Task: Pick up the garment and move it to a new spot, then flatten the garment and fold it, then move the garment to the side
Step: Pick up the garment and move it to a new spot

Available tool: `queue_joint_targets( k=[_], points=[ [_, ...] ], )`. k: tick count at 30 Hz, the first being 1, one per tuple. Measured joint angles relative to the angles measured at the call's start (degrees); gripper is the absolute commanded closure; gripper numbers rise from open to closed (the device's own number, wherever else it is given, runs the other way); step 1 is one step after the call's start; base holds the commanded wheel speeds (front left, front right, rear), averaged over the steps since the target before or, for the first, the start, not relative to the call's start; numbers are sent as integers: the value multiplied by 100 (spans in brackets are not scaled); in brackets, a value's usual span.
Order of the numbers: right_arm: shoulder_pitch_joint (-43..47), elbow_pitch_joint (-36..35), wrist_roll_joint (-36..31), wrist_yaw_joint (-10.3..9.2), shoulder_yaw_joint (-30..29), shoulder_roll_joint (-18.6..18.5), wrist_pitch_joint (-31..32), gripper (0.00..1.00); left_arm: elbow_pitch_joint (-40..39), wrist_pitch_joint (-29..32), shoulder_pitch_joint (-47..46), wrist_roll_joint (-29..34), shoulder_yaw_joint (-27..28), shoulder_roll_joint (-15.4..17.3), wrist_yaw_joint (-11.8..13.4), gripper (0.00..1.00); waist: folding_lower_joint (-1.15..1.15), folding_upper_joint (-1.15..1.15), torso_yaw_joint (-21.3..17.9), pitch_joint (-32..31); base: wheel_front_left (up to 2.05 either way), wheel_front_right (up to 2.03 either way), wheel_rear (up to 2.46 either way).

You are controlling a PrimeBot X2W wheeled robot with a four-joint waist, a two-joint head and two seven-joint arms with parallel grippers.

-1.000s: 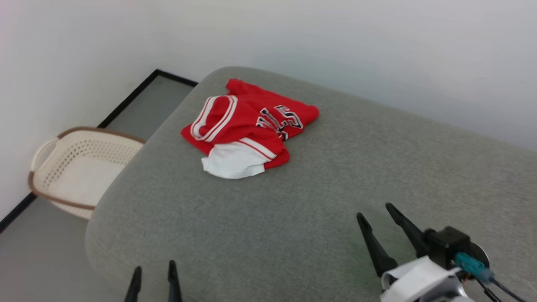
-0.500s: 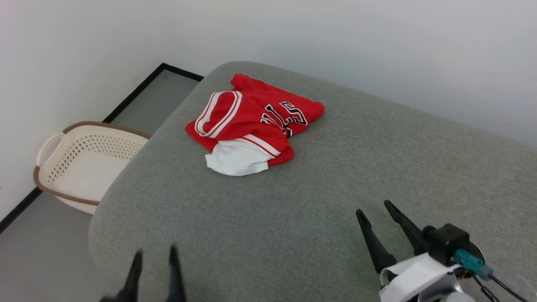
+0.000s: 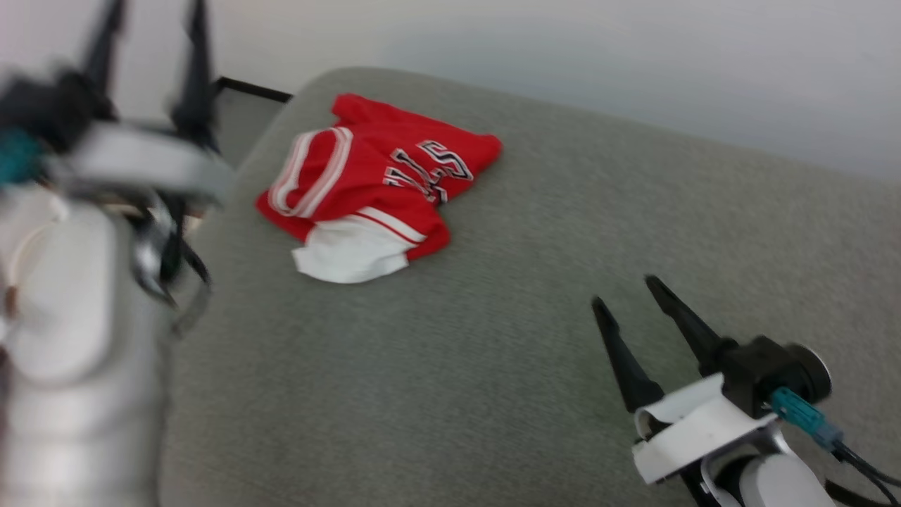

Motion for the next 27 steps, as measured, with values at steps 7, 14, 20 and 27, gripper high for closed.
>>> queue_joint_targets(
  k=[7, 14, 20, 27],
  points=[
    [-445, -165, -71, 0, 447, 30, -14, 0, 2395, 673, -1948, -407, -44, 710, -148, 0, 0, 0, -618, 517, 0, 0, 0],
    [-711, -42, -71, 0, 762, 122, -137, 0, 4025, 2770, -2605, -1330, -893, 922, -175, 0, 0, 0, -1336, 1058, 0, 0, 0],
    [-863, -45, -74, 0, 868, 186, -204, 0, 4291, 4228, -2552, -2114, -1503, 1346, -175, 0, 0, 0, -1793, 1465, 0, 0, 0],
    [-1085, -99, -104, 0, 1071, 279, -226, 0, 4324, 4976, -2299, -2820, -1848, 1673, -176, 0, 0, 0, -2200, 1886, 0, 0, 0]
  ],
)
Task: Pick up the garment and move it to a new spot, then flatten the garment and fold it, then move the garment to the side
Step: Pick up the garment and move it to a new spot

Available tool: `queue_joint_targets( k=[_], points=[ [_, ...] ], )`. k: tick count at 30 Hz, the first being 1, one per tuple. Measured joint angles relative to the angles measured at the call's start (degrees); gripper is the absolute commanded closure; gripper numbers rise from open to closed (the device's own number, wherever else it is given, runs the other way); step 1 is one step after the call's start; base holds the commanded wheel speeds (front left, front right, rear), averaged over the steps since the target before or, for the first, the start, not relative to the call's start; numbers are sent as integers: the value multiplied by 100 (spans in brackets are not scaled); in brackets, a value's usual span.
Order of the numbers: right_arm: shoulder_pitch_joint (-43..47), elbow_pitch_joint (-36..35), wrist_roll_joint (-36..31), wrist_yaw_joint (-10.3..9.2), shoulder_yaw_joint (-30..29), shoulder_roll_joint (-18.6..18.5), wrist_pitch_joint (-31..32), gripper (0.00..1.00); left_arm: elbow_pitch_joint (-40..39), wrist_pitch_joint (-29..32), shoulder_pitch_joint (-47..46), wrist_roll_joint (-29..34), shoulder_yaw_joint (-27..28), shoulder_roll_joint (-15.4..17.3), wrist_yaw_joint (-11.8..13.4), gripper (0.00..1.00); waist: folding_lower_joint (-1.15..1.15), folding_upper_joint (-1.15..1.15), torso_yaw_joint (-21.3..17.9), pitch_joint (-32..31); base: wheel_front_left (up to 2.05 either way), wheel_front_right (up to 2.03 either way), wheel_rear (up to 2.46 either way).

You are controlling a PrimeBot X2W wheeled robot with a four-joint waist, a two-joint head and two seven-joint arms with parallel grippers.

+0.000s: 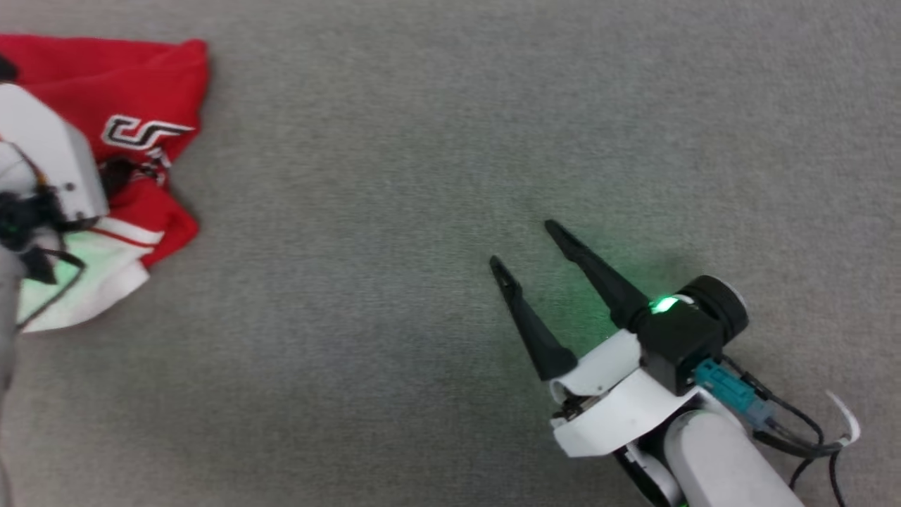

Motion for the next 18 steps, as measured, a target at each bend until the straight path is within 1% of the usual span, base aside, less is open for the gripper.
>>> queue_joint_targets(
  k=[2, 7, 9, 12, 13, 15, 16, 18],
  points=[
    [-27, -5, 1, 0, 99, 29, 0, 0, -9, 74, 9, -116, -71, 151, -7, 0, 0, 0, -118, 88, 0, 0, 0],
    [-131, -88, -12, 0, 318, 77, -10, 0, 1, -5, -3, -283, -210, 366, -14, 0, 0, 0, -345, 301, 0, 0, 0],
    [-152, -122, -31, 0, 396, 92, -15, 0, 65, -122, -34, -388, -197, 420, -13, 0, 0, 0, -422, 366, 0, 0, 0],
    [-196, -136, -31, 0, 455, 108, -37, 0, 65, -82, -72, -443, -330, 480, -2, 0, 0, 0, -512, 440, 0, 0, 0],
    [-199, -140, -31, 0, 463, 112, -42, 0, 49, -48, -77, -482, -375, 509, -2, 30, 0, 0, -534, 457, 0, 0, 0],
    [-199, -137, -31, 0, 468, 119, -45, 0, -35, -124, -75, -536, -472, 558, 12, 96, 0, 0, -563, 481, 0, 0, 0],
    [-202, -133, -30, 0, 467, 121, -53, 0, -56, -252, -61, -560, -501, 571, 12, 100, 0, 0, -572, 486, 0, 0, 0],
    [-203, -118, -30, 0, 442, 123, -87, 0, -92, -587, -51, -588, -566, 572, 20, 100, 0, 0, -577, 474, 0, 0, 0]
  ],
)
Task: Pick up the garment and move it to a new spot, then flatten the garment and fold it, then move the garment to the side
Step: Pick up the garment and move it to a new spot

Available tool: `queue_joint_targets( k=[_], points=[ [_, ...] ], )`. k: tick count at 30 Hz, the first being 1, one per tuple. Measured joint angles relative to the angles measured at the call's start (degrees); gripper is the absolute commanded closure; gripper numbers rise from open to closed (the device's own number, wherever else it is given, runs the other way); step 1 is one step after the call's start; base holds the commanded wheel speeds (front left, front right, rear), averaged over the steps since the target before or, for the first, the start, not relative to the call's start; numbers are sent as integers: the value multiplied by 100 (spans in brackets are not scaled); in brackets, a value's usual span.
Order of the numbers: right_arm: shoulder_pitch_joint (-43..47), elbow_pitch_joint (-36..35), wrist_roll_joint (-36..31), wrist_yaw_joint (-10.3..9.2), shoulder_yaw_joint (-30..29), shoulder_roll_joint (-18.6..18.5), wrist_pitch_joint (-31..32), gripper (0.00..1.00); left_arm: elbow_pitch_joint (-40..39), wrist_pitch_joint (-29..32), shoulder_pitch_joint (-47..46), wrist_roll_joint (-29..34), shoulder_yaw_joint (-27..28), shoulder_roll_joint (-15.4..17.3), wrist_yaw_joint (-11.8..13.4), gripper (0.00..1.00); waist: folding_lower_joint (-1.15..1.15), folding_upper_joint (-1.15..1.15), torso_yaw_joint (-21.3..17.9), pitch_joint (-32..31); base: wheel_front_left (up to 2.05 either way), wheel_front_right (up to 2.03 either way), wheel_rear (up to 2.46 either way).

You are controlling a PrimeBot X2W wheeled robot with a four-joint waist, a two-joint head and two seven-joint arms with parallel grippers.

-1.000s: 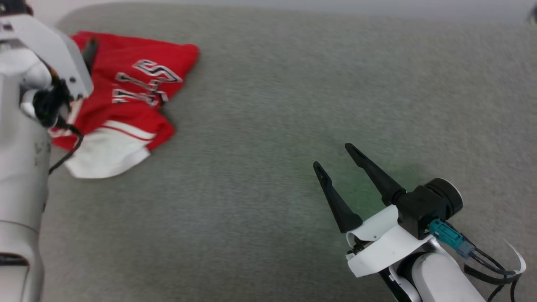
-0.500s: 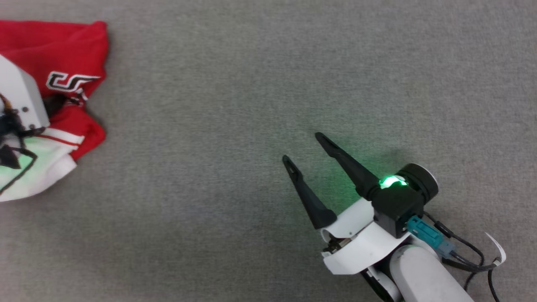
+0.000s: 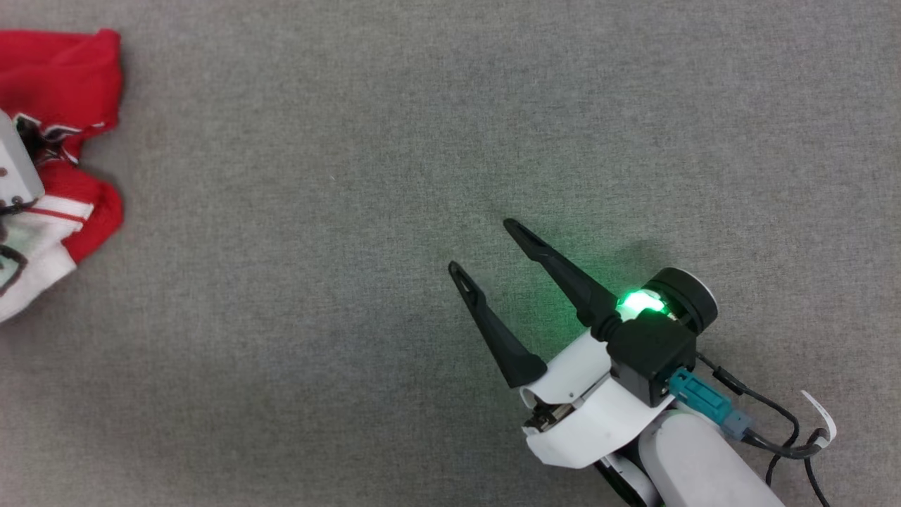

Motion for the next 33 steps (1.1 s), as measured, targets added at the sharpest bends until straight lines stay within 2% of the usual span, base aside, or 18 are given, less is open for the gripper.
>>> queue_joint_targets(
  k=[8, 11, 13, 19, 24, 28, 33],
  points=[
    [10, 193, 66, 0, -171, 21, -156, 0, 66, -1244, 54, 16, -366, -97, 1, 100, 0, 0, 32, -264, 0, 0, 0],
    [105, 275, 142, 0, -265, 52, -219, 0, -210, -1521, 57, -124, -543, -315, -10, 100, 0, 0, 46, -435, 0, 0, 0],
    [216, 332, 205, 0, -331, 57, -268, 0, -481, -1566, 79, -272, -720, -417, -19, 100, 0, 0, 52, -568, 0, 0, 0],
    [442, 438, 328, 0, -561, 90, -397, 0, -1193, -1617, -38, -483, -1333, -415, -25, 100, 0, 0, 26, -966, 0, 0, 0],
    [605, 487, 467, 0, -761, 102, -479, 0, -1818, -1634, -320, -662, -1859, -583, -25, 100, 0, 0, -124, -1203, 0, 0, 0],
    [685, 477, 660, 0, -859, 107, -539, 0, -2269, -1710, -603, -929, -2189, -835, -25, 100, 0, 0, -341, -1290, 0, 0, 0],
    [724, 457, 828, 0, -1020, 104, -587, 0, -2468, -1624, -922, -954, -2936, -1248, -26, 100, 0, 0, -629, -1339, 0, 0, 0]
  ],
)
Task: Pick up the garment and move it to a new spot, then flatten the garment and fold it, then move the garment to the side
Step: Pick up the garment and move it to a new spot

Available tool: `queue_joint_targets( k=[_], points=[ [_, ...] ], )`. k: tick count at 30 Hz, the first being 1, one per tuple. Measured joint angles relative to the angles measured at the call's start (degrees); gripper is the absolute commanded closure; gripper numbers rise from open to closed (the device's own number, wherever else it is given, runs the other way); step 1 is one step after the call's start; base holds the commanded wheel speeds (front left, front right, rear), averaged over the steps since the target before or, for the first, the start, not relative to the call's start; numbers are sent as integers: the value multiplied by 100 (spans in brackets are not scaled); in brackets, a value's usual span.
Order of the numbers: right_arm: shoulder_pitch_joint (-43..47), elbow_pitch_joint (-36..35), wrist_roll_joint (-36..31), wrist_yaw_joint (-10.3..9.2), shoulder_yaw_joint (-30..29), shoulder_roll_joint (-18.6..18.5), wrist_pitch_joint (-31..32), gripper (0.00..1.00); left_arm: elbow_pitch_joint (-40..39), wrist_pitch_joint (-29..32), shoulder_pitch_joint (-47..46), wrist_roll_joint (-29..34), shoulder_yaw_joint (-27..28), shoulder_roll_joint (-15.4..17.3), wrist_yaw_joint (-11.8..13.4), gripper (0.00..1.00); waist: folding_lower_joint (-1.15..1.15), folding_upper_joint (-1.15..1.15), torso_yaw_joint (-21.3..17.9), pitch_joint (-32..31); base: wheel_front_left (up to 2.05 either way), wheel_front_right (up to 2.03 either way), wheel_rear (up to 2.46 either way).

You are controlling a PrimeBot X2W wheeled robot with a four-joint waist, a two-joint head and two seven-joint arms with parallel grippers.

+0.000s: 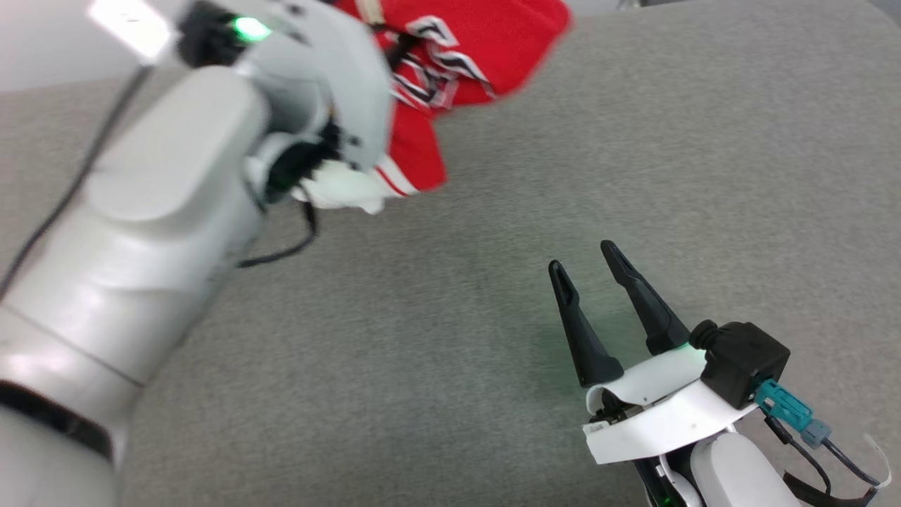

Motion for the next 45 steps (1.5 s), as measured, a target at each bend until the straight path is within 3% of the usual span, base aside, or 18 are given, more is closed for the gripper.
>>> queue_joint_targets(
  k=[6, 9, 14, 22, 26, 27, 28, 35, 45],
  points=[
    [20, -147, 190, 0, -36, 1, -8, 0, 80, 152, -202, -47, -1006, -486, 0, 100, 0, 0, -349, 34, 0, 0, 0],
    [17, -250, 243, 0, -34, 3, -8, 0, 177, 220, -221, -73, -1495, -556, 0, 100, 0, 0, -535, 81, 0, 0, 0],
    [18, -396, 392, 0, -36, 1, -8, 0, 316, 495, -110, -47, -1797, -435, 0, 100, 0, 0, -844, 181, 0, 0, 0],
    [18, -497, 550, 0, -44, 0, -8, 0, 386, 1183, 341, 288, -1841, -31, 0, 100, 0, 0, -1330, 338, 0, 0, 0],
    [26, -490, 588, 0, -55, 1, -8, 0, 342, 1179, 398, 140, -1827, 102, 0, 100, 0, 0, -1514, 392, 0, 0, 0],
    [38, -488, 588, 0, -63, 1, -8, 0, 342, 1174, 403, 115, -1825, 115, 1, 58, 0, 0, -1546, 397, 0, 0, 0],
    [51, -481, 587, 0, -79, 2, -8, 0, 343, 1159, 405, 79, -1825, 119, 1, 0, 0, 0, -1566, 395, 0, 0, 0],
    [163, -353, 461, 0, -202, 4, -8, 0, 244, 583, 436, -368, -1848, 31, 0, 0, 0, 0, -1443, 274, 0, 0, 0],
    [507, -1, -24, 0, -334, 10, -8, 0, 93, -732, 632, -1366, -1781, 174, 0, 0, 0, 0, -870, -235, 0, 0, 0]
  ],
)
